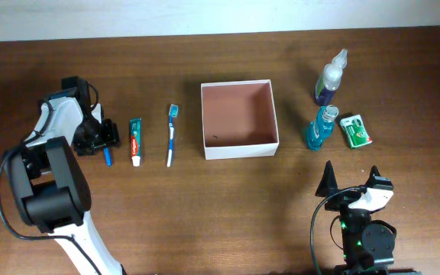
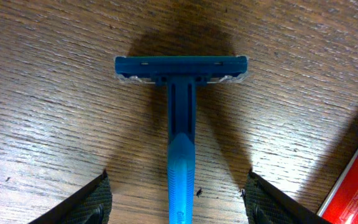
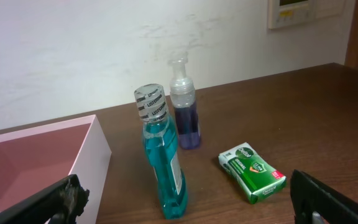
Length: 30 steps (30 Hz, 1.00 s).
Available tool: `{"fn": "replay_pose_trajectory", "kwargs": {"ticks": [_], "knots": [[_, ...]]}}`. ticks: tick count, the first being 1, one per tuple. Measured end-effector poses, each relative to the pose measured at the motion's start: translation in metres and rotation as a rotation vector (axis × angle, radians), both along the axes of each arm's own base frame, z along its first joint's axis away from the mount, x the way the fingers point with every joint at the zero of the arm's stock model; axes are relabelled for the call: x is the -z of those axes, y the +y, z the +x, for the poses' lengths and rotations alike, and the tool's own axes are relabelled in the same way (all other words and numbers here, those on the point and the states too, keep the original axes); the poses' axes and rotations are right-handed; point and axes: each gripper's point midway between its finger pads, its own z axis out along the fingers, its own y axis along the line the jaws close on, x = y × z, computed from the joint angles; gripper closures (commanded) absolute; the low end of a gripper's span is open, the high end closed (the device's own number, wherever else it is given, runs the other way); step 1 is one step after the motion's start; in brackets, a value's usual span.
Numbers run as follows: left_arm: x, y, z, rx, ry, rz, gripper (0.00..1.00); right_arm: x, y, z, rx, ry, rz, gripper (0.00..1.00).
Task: Pack container
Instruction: 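Lower the left gripper and grasp the blue razor handle, then lift the razor and carry it over the pink box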
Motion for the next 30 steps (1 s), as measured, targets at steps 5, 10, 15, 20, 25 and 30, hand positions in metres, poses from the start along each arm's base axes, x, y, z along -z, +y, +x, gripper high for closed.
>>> {"fn": "replay_pose_trajectory", "kwargs": {"ticks": [5, 10, 15, 20, 25, 30], "knots": [[0.0, 0.002, -0.001, -0.002, 0.006, 0.007, 0.72, 0.0, 0.0, 0.0, 0.0, 0.0, 0.0, 0.02], [0.0, 0.001, -0.003, 0.006, 0.014, 0.005, 0.87, 0.0, 0.0, 0.0, 0.0, 0.0, 0.0, 0.02], [0.0, 0.0, -0.004, 0.001, 0.02, -0.002, 0.97, 0.0, 0.0, 0.0, 0.0, 0.0, 0.0, 0.02], [-0.004, -0.004, -0.004, -0.002, 0.046, -0.03, 0.99, 0.0, 0.0, 0.0, 0.0, 0.0, 0.0, 0.02], [-0.033, -0.003, 0.011, -0.002, 0.031, -0.039, 0.99, 0.0, 0.0, 0.0, 0.0, 0.0, 0.0, 0.02], [-0.097, -0.013, 0.041, 0.02, -0.06, -0.069, 0.99, 0.0, 0.0, 0.0, 0.0, 0.0, 0.0, 0.02]]}}
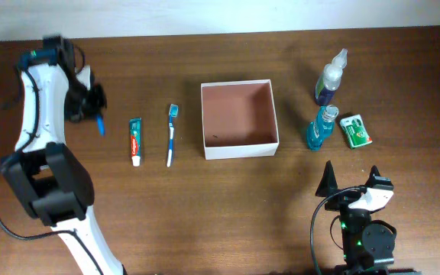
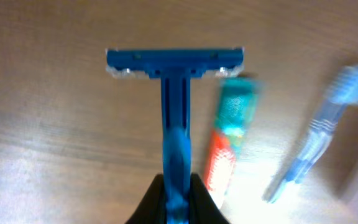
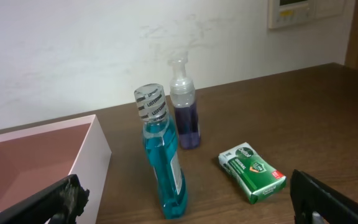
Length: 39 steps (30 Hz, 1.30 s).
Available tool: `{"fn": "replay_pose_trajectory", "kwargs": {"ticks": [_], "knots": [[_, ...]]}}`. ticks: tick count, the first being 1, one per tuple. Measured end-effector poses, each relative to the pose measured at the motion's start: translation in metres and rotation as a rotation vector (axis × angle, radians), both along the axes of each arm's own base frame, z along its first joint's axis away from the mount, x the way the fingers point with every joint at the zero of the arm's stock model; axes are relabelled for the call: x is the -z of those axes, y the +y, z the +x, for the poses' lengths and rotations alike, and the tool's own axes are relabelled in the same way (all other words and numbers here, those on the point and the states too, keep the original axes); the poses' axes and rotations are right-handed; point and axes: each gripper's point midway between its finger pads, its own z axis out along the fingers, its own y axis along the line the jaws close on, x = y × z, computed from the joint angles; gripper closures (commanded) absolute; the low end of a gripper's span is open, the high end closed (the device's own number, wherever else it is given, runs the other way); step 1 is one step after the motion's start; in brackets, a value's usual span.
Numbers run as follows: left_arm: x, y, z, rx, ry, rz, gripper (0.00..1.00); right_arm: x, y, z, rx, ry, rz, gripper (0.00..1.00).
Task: Pack container
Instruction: 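Lift the razor and carry it over the pink box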
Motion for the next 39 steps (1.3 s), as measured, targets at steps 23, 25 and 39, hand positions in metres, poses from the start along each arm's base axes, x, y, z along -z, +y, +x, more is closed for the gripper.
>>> {"fn": "replay_pose_trajectory", "kwargs": {"ticks": [23, 25, 39], "knots": [[-0.123, -0.306, -0.007, 0.268, -0.26, -0.149, 0.99, 0.0, 0.0, 0.0, 0.0, 0.0, 0.0, 0.02], [-0.115, -0.308, -0.008, 0.247, -0.243, -0.126, 0.99, 0.0, 0.0, 0.0, 0.0, 0.0, 0.0, 0.02], [-0.001, -0.31, -0.007, 0.215, -0.004, 0.002, 0.99, 0.0, 0.0, 0.0, 0.0, 0.0, 0.0, 0.02]]}}
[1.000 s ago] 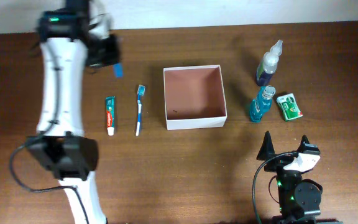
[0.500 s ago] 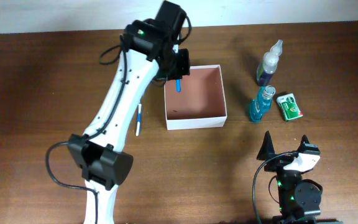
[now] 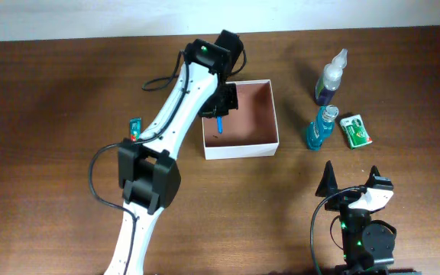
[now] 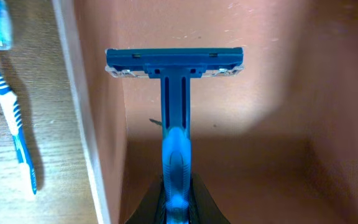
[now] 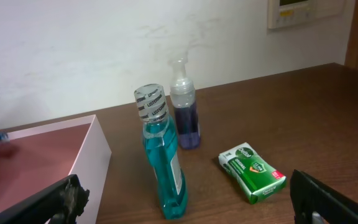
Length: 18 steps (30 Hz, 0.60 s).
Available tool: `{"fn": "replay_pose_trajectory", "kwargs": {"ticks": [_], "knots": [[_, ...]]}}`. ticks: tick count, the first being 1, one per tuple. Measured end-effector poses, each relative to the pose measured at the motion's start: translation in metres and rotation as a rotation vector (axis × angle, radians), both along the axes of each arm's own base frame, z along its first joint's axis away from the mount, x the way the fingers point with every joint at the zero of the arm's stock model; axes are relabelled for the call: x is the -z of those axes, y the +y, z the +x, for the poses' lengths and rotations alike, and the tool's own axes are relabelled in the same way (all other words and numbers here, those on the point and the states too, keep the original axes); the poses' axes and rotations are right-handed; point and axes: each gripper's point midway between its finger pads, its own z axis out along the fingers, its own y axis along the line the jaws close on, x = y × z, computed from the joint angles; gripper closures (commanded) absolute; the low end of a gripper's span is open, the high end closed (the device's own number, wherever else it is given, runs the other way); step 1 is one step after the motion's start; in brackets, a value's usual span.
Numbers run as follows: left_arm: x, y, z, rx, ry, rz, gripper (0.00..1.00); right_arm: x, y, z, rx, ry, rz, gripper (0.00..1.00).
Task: Pack container
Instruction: 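Lift the razor and carry it over the pink box, then lower the razor into the box and open the left gripper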
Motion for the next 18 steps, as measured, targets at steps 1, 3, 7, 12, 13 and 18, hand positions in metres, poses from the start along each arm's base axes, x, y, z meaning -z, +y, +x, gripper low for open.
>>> {"fn": "replay_pose_trajectory", "kwargs": {"ticks": [1, 3, 7, 12, 13, 18], "knots": [[0.006, 0.0, 0.0, 0.0, 0.01, 0.005, 0.99, 0.0, 0.0, 0.0, 0.0, 0.0, 0.0, 0.02], [0.015, 0.0, 0.0, 0.0, 0.027, 0.015, 0.99, 0.0, 0.0, 0.0, 0.0, 0.0, 0.0, 0.02], [0.033, 0.001, 0.002, 0.002, 0.044, 0.034, 0.99, 0.0, 0.0, 0.0, 0.0, 0.0, 0.0, 0.02], [0.038, 0.009, 0.006, 0.002, 0.028, 0.087, 0.98, 0.0, 0.0, 0.0, 0.0, 0.0, 0.0, 0.02], [0.039, 0.011, 0.006, 0.001, 0.024, 0.096, 0.98, 0.0, 0.0, 0.0, 0.0, 0.0, 0.0, 0.02], [0.045, 0.017, 0.006, 0.001, 0.022, 0.133, 0.94, 0.0, 0.0, 0.0, 0.0, 0.0, 0.0, 0.02]]}}
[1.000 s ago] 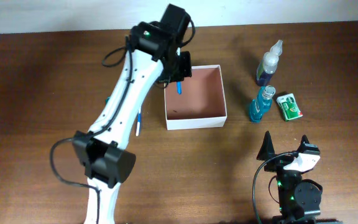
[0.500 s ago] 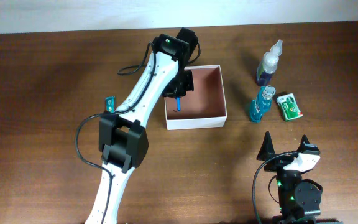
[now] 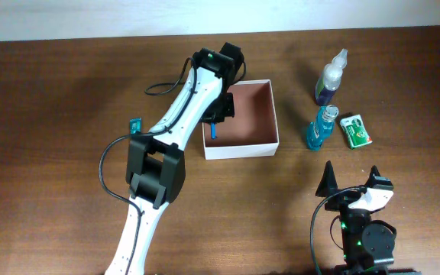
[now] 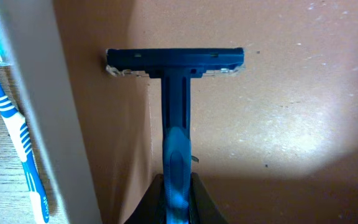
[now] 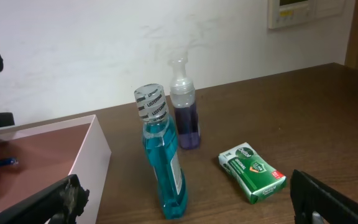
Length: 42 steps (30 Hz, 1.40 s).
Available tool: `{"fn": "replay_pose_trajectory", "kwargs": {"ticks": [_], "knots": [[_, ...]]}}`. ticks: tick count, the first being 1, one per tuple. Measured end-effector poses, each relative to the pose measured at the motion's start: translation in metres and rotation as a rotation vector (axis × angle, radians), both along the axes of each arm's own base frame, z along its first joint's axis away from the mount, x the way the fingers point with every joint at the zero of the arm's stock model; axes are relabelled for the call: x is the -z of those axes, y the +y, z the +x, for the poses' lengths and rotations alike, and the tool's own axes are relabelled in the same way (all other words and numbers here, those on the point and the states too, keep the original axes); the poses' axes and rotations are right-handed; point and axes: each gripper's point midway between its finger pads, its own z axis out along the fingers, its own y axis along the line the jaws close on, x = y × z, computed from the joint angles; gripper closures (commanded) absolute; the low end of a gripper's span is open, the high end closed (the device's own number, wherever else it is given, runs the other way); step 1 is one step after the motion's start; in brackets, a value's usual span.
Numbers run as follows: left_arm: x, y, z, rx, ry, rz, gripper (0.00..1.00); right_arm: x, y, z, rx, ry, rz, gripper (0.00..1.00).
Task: Pack container
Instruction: 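Lower the razor into the box and open the left gripper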
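My left gripper [image 3: 215, 122] is shut on a blue razor [image 4: 175, 106] and reaches down inside the white box [image 3: 274, 116] with its pink floor, close to the left wall. The razor's head [image 4: 174, 60] lies near the floor in the left wrist view. A blue toothbrush [image 4: 18, 149] lies outside that wall on the table. A toothpaste tube [image 3: 134, 125] is mostly hidden by the left arm. My right gripper [image 5: 185, 205] is open near the table's front, facing a teal mouthwash bottle [image 5: 164, 163], a purple spray bottle [image 5: 184, 106] and a green soap packet [image 5: 252, 171].
The left arm [image 3: 176, 114] stretches across the table from the front left to the box. The bottles [image 3: 321, 128] and the soap packet [image 3: 355, 130] stand right of the box. A white wall runs along the table's far edge.
My left gripper has gone lower into the box, towards its left wall, with the razor still held. The right arm has not moved.
My left gripper stood open around the razor lying at the far left of the table. Then it was shut on the razor and lifted off the table. Later it held the razor over the box, and now low inside it.
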Motion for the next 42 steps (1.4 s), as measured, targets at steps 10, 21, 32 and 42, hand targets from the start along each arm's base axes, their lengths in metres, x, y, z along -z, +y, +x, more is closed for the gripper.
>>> {"fn": "replay_pose_trajectory", "kwargs": {"ticks": [10, 21, 32, 42], "knots": [[0.001, 0.001, 0.004, 0.015, -0.016, 0.011, 0.74, 0.0, 0.0, 0.0, 0.0, 0.0, -0.001, 0.02], [-0.003, -0.003, 0.004, 0.043, -0.013, -0.014, 0.68, 0.0, 0.0, 0.0, 0.0, 0.0, 0.0, 0.02], [-0.14, -0.014, 0.031, 0.088, -0.297, -0.174, 0.44, 0.0, 0.0, 0.0, 0.0, 0.0, 0.0, 0.02], [-0.166, 0.023, 0.033, 0.164, -0.325, -0.16, 0.41, 0.0, 0.0, 0.0, 0.0, 0.0, 0.0, 0.02]]}}
